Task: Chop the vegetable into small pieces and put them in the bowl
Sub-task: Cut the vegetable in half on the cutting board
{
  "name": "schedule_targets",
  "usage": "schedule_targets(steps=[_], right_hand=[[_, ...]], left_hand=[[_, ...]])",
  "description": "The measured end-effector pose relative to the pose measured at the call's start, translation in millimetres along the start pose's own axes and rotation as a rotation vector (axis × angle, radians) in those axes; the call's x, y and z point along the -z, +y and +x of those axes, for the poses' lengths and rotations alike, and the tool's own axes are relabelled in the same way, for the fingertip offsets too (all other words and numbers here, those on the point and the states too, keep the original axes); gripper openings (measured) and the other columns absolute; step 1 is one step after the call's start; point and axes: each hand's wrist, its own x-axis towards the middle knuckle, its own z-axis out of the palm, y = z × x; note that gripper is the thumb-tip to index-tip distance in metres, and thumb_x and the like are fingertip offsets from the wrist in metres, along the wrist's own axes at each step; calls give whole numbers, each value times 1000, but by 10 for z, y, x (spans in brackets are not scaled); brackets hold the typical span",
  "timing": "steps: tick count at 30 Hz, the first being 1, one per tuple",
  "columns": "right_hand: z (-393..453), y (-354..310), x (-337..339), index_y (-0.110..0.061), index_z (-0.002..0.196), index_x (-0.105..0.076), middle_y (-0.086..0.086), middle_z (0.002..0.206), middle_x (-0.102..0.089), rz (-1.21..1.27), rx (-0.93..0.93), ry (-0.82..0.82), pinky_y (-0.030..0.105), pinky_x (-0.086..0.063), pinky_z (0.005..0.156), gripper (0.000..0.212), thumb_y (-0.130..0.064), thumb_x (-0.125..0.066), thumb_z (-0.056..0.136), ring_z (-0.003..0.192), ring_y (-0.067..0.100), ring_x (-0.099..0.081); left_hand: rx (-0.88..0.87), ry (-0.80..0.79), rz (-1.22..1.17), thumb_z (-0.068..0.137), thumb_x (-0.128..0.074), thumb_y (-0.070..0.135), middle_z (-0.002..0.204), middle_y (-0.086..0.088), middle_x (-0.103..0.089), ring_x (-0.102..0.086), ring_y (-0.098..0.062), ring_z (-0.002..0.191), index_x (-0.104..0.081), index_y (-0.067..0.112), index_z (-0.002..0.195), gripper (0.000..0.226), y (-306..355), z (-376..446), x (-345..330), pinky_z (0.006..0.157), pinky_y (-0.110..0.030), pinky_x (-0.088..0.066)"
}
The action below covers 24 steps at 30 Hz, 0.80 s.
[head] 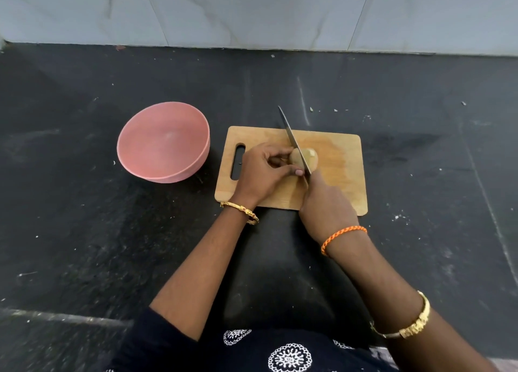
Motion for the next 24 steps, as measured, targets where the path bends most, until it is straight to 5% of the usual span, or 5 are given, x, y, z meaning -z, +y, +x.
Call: schedule_targets(steps=[6, 10, 13, 17, 24], right_hand=[[-371, 212, -47, -16, 93, -32, 6, 71, -43, 42, -60, -45, 37, -38, 62, 4, -17, -32, 97, 67, 28, -46], [-589, 385, 69, -19, 78, -37, 11, 75, -51, 161, -76, -52, 40, -49, 71, 21, -28, -35, 96, 73, 35, -54], [-719, 475, 296, -16, 67, -37, 8, 65, -50, 268, -54, 69, 32, -43, 57, 29, -27, -42, 94, 63, 29, -52], [-499, 449, 488, -5, 70, -44, 3, 55, -45, 422, -15, 263, 24, -33, 44, 27, -20, -44, 92, 50, 19, -40], [224, 426, 384, -7, 77, -48, 2, 61, -43, 635, -18, 288, 26, -39, 45, 12, -16, -48, 85, 50, 15, -37]], left_hand=[[46, -53, -12, 64, -83, 16, 85, 11, -65, -62, -2, 72, -68, 16, 101, 40, 28, -19, 22, 69, -11, -50], [36, -84, 52, 71, -79, 22, 87, 14, -61, -59, 2, 69, -60, 18, 110, 43, 35, -13, 29, 69, -14, -50], [42, -159, 124, 75, -75, 27, 97, 5, -60, -59, -7, 75, -52, 19, 126, 56, 81, 7, 45, 78, -25, -53], [-25, -96, 303, 77, -71, 25, 112, -2, -55, -54, -10, 87, -55, 14, 120, 48, 180, -17, 1, 73, -13, -44], [4, 1, 290, 75, -71, 24, 112, 1, -56, -52, -14, 102, -55, 16, 115, 44, 139, -168, 100, 85, -25, -44]])
